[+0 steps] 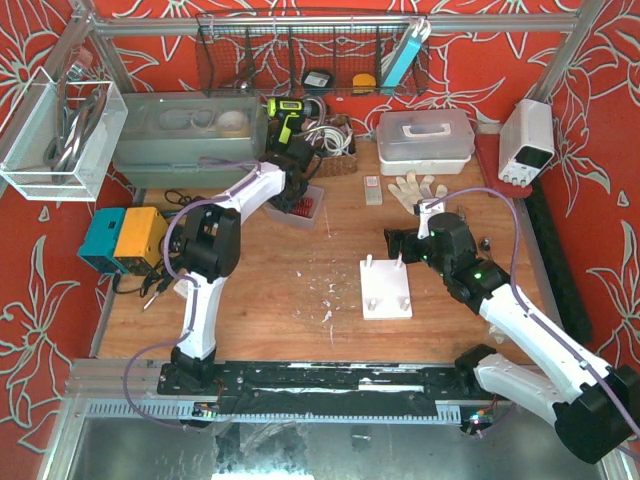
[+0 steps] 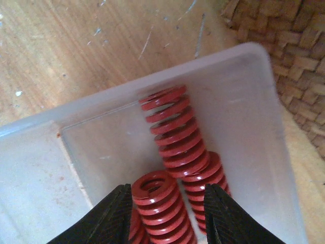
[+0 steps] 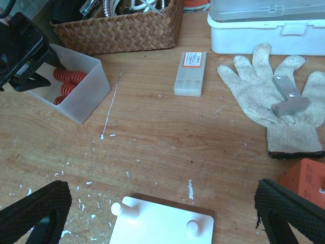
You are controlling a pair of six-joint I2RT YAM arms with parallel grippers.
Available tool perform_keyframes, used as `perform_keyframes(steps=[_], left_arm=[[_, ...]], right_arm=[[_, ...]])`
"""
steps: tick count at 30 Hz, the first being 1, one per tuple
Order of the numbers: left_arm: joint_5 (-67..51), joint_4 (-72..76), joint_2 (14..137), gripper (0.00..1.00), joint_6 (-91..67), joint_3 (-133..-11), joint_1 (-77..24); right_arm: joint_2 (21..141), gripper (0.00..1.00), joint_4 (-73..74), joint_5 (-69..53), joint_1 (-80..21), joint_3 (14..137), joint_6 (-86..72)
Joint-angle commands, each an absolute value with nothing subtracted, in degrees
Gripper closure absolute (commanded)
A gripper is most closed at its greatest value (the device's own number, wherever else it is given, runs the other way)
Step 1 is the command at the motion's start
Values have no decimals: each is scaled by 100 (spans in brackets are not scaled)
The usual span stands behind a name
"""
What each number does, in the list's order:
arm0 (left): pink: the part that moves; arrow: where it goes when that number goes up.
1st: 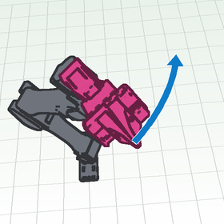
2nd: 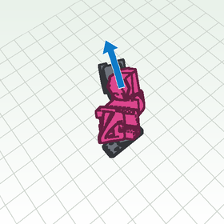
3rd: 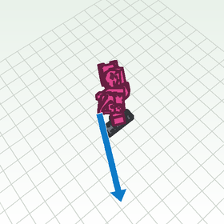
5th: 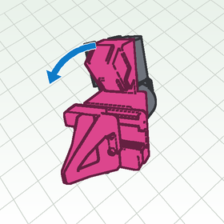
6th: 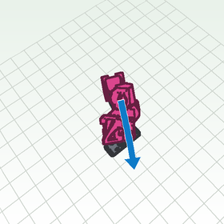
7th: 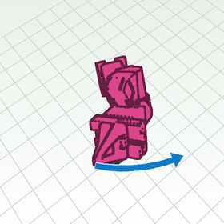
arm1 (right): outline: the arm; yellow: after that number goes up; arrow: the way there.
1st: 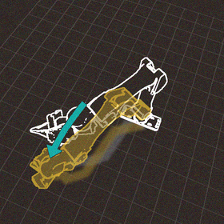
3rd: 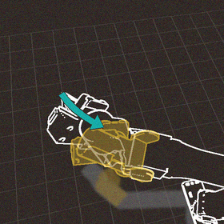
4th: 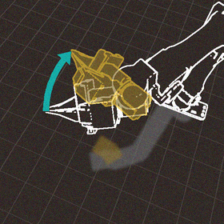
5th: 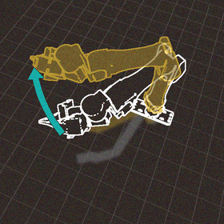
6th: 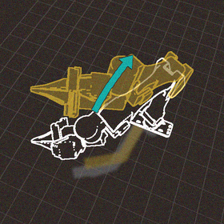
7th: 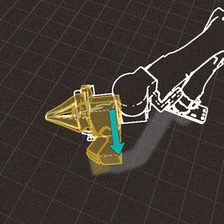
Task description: Install the large spring
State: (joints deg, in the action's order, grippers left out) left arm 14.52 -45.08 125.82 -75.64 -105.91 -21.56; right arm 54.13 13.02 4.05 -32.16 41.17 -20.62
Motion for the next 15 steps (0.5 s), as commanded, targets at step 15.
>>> perform_keyframes(steps=[15], left_arm=[[1652,-5116,13170,53,-8130,-11092,-2101]], right_arm=[[5339,1,1291,622,-3251,4044,-1980]])
